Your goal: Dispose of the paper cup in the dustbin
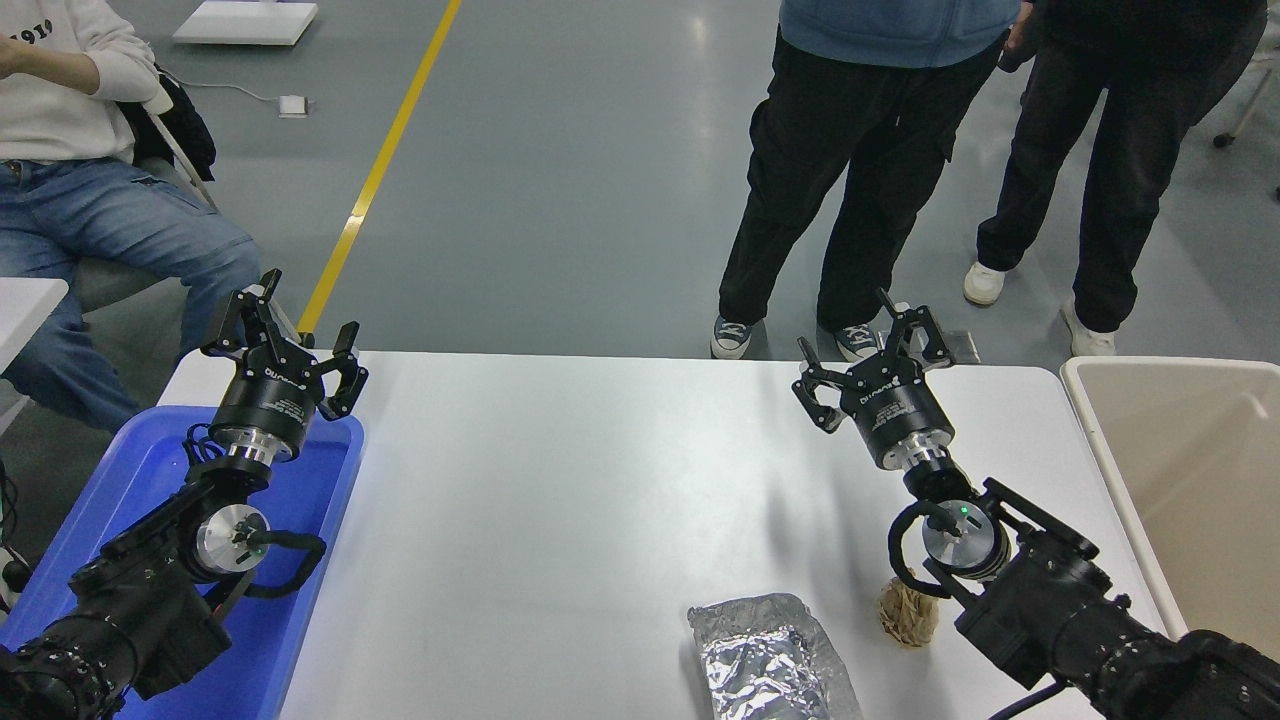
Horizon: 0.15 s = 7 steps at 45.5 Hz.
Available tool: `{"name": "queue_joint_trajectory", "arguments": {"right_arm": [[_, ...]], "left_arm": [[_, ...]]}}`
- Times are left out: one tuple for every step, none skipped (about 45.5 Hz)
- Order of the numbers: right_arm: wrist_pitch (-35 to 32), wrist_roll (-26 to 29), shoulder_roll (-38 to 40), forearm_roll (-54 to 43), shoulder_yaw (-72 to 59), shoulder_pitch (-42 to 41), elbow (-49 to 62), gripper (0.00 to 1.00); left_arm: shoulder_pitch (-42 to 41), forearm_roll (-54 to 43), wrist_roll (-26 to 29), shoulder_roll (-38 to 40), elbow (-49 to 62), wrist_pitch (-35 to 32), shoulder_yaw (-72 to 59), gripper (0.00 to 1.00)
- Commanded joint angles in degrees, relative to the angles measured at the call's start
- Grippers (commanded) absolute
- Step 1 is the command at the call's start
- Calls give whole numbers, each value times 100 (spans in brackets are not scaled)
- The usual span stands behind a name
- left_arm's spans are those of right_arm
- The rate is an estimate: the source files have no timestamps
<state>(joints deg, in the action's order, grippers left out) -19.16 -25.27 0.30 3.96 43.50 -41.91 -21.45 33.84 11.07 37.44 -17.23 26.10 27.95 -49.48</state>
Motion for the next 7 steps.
{"name": "queue_joint_trajectory", "arguments": {"right_arm": [[185,-4,-30,26,-174,-133,290,100],[158,-4,-30,35,-183,-107,290,100],[132,-4,-30,35,-192,-80,290,100],[114,-13,-30,35,-192,-45,281,100],[97,-13,-30,35,-192,-28,273,100],[97,-13,-30,35,-192,-19,272,100],[88,-13,-30,44,-192,-19,264,100]], "left_arm": [[0,0,0,0,0,9,0,100],[0,0,0,0,0,9,0,100],[0,0,0,0,0,9,0,100],[0,0,0,0,0,9,0,100],[0,0,0,0,0,9,0,100],[0,0,0,0,0,0,0,100],[0,0,0,0,0,9,0,100]]}}
